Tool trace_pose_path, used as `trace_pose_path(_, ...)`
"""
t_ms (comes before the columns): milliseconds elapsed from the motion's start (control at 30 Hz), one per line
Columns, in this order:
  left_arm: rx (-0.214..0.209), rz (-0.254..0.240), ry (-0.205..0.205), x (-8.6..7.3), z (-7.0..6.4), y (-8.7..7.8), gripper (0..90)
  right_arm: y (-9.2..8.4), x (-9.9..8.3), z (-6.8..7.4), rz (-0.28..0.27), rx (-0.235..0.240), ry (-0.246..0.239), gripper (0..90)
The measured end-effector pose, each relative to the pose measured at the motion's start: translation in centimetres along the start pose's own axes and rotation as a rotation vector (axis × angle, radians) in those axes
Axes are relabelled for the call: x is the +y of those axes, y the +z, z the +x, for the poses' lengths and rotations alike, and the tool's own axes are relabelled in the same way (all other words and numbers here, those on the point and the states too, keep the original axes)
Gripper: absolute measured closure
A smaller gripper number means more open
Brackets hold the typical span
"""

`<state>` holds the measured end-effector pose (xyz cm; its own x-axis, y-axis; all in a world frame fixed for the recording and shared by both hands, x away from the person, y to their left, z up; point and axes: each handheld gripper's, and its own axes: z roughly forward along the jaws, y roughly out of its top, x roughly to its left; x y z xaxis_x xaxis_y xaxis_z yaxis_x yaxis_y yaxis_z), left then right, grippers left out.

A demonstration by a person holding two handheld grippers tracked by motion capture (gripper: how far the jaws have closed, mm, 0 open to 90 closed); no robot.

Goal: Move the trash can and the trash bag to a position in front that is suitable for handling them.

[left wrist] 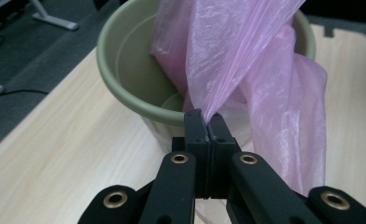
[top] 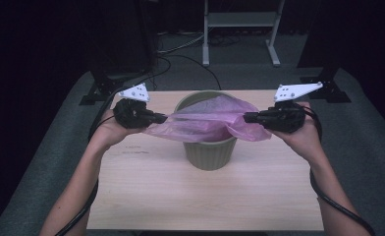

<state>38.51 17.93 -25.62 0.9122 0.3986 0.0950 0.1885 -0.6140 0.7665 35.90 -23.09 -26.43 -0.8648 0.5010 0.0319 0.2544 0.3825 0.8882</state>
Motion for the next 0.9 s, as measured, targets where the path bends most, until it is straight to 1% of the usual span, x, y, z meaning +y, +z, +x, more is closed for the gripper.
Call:
trace_pose_path(67, 0.013, 0.014, 0.004, 0.08, -0.05, -0.10, 87.5, -0.08, 0.15, 0.07, 0.001, -0.013, -0.007, 90.0)
trace_pose_path(100, 0.020, 0.018, -0.002, 0.05, -0.01, -0.17, 86.2, -0.16, 0.19, 0.09, 0.002, -0.019, -0.006, 90.0)
trace_pose_path(133, 0.017, 0.018, -0.009, -0.03, 0.07, -0.21, 84.3, -0.28, 0.21, 0.07, 0.001, -0.022, -0.005, 90.0)
trace_pose_path(167, 0.019, 0.016, -0.013, -0.15, 0.09, -0.23, 84.2, -0.41, 0.20, 0.04, -0.001, -0.026, -0.003, 90.0)
trace_pose_path(200, 0.019, 0.015, -0.014, -0.30, 0.12, -0.22, 84.5, -0.54, 0.17, -0.02, -0.003, -0.030, -0.004, 90.0)
trace_pose_path(233, 0.018, 0.015, -0.012, -0.38, 0.11, -0.18, 87.3, -0.63, 0.11, -0.07, -0.005, -0.032, 0.000, 90.0)
trace_pose_path(333, 0.025, 0.018, -0.021, -0.47, 0.20, 0.03, 87.2, -0.59, -0.03, -0.15, 0.002, -0.038, -0.001, 90.0)
trace_pose_path(400, 0.038, 0.017, -0.022, -0.40, 0.22, 0.08, 87.2, -0.56, -0.11, -0.18, 0.000, -0.039, 0.004, 90.0)
trace_pose_path(433, 0.042, 0.017, -0.021, -0.37, 0.21, 0.07, 87.3, -0.57, -0.16, -0.21, 0.003, -0.042, 0.003, 90.0)
trace_pose_path(467, 0.047, 0.015, -0.011, -0.32, 0.22, -0.04, 89.4, -0.57, -0.20, -0.25, 0.002, -0.042, 0.004, 90.0)
trace_pose_path(500, 0.053, 0.007, -0.012, -0.23, 0.22, -0.13, 89.6, -0.59, -0.27, -0.30, 0.004, -0.041, 0.006, 90.0)
trace_pose_path(567, 0.066, 0.009, -0.002, -0.03, 0.18, -0.30, 89.8, -0.57, -0.39, -0.37, 0.008, -0.043, 0.007, 90.0)
trace_pose_path(600, 0.075, 0.007, -0.006, 0.07, 0.12, -0.32, 89.8, -0.56, -0.44, -0.39, 0.008, -0.041, 0.009, 90.0)
trace_pose_path(667, 0.086, 0.026, 0.002, 0.24, 0.09, -0.34, 89.7, -0.52, -0.52, -0.34, 0.010, -0.039, 0.011, 90.0)
trace_pose_path(733, 0.090, 0.025, 0.002, 0.28, 0.07, -0.34, 89.4, -0.53, -0.52, -0.32, 0.011, -0.041, 0.007, 90.0)
trace_pose_path(833, 0.101, 0.034, -0.006, 0.26, 0.11, -0.31, 84.9, -0.73, -0.48, -0.35, 0.004, -0.049, 0.010, 90.0)
trace_pose_path(867, 0.104, 0.032, -0.018, 0.22, 0.16, -0.25, 81.8, -0.83, -0.49, -0.40, 0.002, -0.052, 0.012, 90.0)
trace_pose_path(900, 0.103, 0.033, -0.020, 0.16, 0.20, -0.22, 80.3, -0.92, -0.50, -0.46, -0.001, -0.055, 0.013, 90.0)
